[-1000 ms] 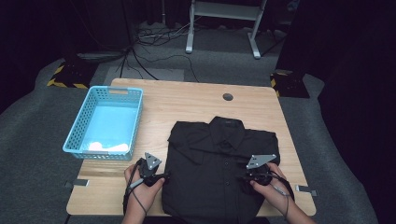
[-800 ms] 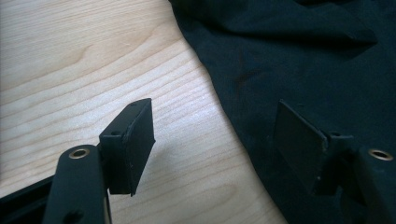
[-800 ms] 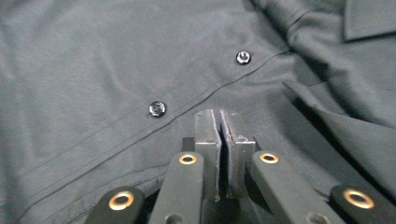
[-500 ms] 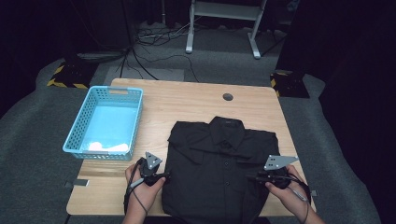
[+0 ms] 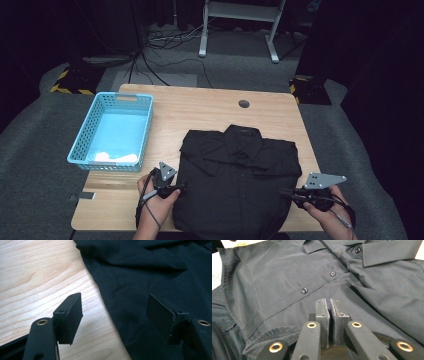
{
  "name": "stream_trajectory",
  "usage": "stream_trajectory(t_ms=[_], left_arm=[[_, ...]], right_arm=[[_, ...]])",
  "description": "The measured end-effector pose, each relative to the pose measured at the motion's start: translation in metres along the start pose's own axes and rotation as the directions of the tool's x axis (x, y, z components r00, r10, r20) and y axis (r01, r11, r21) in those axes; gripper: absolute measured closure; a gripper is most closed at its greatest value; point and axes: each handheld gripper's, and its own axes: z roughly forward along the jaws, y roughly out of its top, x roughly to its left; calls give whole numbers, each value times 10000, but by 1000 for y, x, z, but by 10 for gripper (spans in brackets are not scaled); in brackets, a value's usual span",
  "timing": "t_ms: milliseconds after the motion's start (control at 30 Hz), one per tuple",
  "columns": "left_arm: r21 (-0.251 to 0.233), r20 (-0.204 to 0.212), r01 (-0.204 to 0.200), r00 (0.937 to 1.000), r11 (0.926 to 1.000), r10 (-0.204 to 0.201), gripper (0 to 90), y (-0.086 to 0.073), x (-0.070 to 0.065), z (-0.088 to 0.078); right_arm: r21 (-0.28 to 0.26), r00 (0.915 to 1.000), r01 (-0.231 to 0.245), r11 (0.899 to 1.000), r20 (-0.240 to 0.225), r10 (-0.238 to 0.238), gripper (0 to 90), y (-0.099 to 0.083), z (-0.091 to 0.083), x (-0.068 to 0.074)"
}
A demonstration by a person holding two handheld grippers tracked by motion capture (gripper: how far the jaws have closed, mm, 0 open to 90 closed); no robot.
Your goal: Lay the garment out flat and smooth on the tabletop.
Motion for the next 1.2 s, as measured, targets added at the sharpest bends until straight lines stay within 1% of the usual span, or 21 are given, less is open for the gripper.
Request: stream_trajectory(t_ms=[333, 467, 567, 633, 767, 833, 967, 1000, 1067, 1133, 1167, 1200], left_arm=[[40, 117, -140, 9998, 9999, 140, 289, 4, -4, 6], [86, 165, -241, 9996, 9997, 239, 289, 6, -6, 9], [132, 52, -416, 9991, 9990, 416, 289, 7, -9, 11], [148, 114, -467, 9989, 9988, 465, 289, 8, -9, 12], [144, 143, -483, 9987, 9987, 481, 289, 9, -11, 13], [142, 155, -496, 9987, 9987, 494, 289, 9, -12, 14], [189, 160, -516, 9986, 9985, 513, 289, 8, -11, 14], [180, 151, -496, 9987, 9986, 494, 289, 8, -11, 14], [171, 148, -487, 9987, 9987, 484, 289, 8, -11, 13], [179, 158, -462, 9988, 9988, 459, 289, 8, -11, 14], [211, 159, -467, 9988, 9987, 463, 288, 8, -11, 14], [232, 152, -470, 9988, 9986, 467, 288, 8, -11, 15]], right_arm=[[69, 9984, -471, 9989, 301, 469, 854, -20, -14, -5], [201, 9966, -692, 9974, 474, 682, 853, -30, -19, -6], [311, 9951, -783, 9964, 631, 762, 852, -38, -21, -4], [390, 9941, -877, 9954, 677, 849, 850, -43, -23, -3], [520, 9910, -1055, 9931, 883, 1007, 846, -52, -28, -4], [596, 9897, -1060, 9926, 1029, 995, 845, -56, -30, -3], [739, 9879, -1223, 9897, 1052, 1142, 833, -64, -32, -3], [787, 9872, -1285, 9886, 1055, 1199, 814, -66, -32, -3], [899, 9868, -1330, 9870, 1050, 1234, 734, -68, -33, -3], [471, 9841, -1325, 9901, 1254, 1258, 562, -67, -35, -1], [197, 9811, -1255, 9919, 1507, 1211, 502, -64, -37, 0], [-46, 9779, -1155, 9933, 1748, 1145, 465, -62, -38, 0]])
